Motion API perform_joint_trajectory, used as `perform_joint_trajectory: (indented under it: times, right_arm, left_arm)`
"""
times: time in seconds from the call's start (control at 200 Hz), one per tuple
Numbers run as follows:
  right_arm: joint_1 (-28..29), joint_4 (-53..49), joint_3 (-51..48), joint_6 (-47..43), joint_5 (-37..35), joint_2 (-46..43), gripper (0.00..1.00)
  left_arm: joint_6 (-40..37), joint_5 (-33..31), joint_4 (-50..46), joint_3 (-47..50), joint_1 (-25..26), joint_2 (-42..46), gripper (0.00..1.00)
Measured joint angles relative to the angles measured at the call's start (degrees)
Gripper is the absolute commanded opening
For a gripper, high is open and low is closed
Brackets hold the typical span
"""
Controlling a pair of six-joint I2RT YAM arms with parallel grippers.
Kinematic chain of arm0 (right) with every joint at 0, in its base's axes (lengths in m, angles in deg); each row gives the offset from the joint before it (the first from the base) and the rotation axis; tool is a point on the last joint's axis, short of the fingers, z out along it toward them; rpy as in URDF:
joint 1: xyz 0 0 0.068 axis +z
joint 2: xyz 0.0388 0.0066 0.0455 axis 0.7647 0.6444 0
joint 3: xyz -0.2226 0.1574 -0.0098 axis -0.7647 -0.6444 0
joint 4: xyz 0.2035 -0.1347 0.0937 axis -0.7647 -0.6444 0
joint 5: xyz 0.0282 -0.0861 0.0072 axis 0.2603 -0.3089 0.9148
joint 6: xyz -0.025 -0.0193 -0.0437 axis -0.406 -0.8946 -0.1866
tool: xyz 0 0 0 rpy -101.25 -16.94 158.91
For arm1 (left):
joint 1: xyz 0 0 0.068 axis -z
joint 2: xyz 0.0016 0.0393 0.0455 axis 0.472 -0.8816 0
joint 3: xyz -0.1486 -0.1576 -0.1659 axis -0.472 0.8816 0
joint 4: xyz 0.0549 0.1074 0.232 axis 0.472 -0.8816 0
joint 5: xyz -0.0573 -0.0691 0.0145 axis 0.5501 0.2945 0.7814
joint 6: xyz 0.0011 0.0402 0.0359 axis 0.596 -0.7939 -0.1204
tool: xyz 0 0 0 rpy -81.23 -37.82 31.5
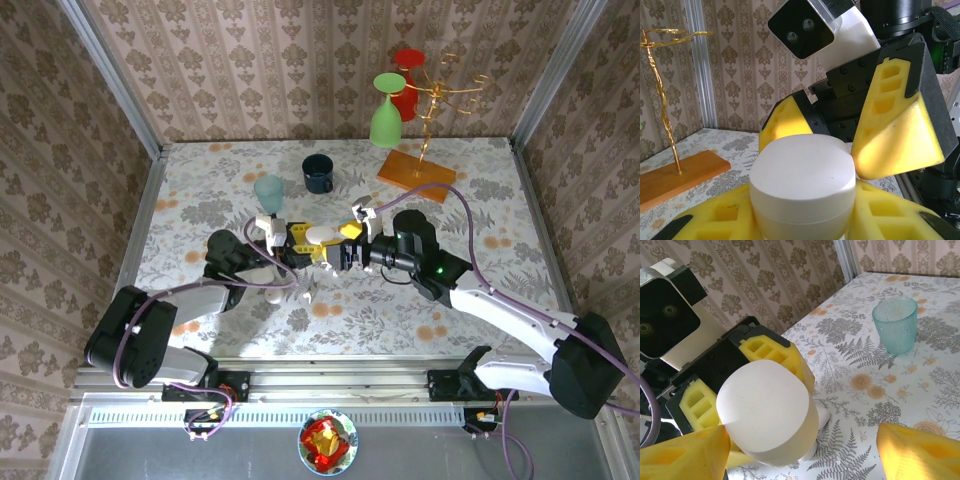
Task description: Insert the wireless bluetooth earbuds into the charging case
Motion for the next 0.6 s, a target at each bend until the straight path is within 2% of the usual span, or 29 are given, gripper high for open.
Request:
perform_joint_trajectory:
  times: [0.6]
  right_arm:
    - [-0.9,0.0,2.3,4.1,-5.2,-0.1,0.76]
  left_arm:
    - [-0.7,3.7,0.0,1.0,0.0,0.0,0.32]
